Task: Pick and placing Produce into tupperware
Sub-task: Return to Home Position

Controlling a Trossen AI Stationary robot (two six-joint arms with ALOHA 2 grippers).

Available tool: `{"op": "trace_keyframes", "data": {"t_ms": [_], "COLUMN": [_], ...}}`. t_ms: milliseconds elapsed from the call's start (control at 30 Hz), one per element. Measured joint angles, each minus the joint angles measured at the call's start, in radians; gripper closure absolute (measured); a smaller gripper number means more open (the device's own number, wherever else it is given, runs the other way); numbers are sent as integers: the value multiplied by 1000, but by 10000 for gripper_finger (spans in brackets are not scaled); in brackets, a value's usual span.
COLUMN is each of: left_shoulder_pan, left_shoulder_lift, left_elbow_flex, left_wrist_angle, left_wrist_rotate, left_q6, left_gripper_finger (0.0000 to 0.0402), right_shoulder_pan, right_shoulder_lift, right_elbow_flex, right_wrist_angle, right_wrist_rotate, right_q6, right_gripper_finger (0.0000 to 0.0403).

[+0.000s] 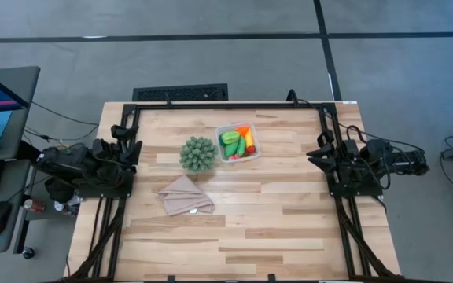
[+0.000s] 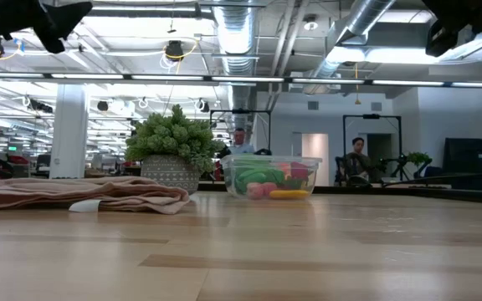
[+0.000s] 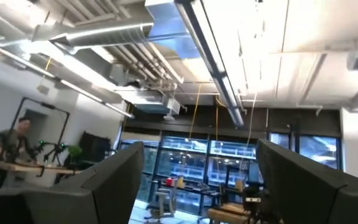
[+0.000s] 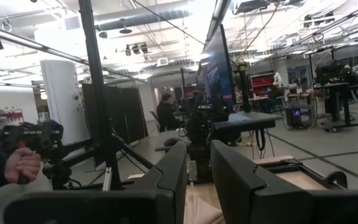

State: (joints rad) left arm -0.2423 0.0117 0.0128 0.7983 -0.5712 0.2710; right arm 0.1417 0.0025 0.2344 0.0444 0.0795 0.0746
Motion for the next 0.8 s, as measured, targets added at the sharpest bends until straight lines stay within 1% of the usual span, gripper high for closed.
{"op": "trace_keyframes", "data": {"t_ms": [67,167,300,600,700,800], "left_shoulder_pan": [1,1,1,2,2,2], "left_shoulder_lift": [1,-1,-8,-8,-8,-8], "left_elbow_flex": [0,-2,-3,-4,-5,-5], "left_wrist_angle": [-4,40,54,319,350,291], "left_wrist_rotate": [15,46,44,39,41,80], "left_q6": [8,30,79,288,299,236], "left_gripper_finger": [102,102,102,102,102,102], "right_shoulder_pan": [0,0,1,1,1,0], "right_shoulder_lift": [0,0,0,0,0,0], "right_elbow_flex": [0,0,0,0,0,-3], "right_wrist_angle": [0,1,1,42,43,46], "right_wrist_rotate": [0,0,0,0,0,0], "right_q6": [1,2,3,-43,-49,-54], "right_gripper_finger": [335,335,335,335,335,335]}}
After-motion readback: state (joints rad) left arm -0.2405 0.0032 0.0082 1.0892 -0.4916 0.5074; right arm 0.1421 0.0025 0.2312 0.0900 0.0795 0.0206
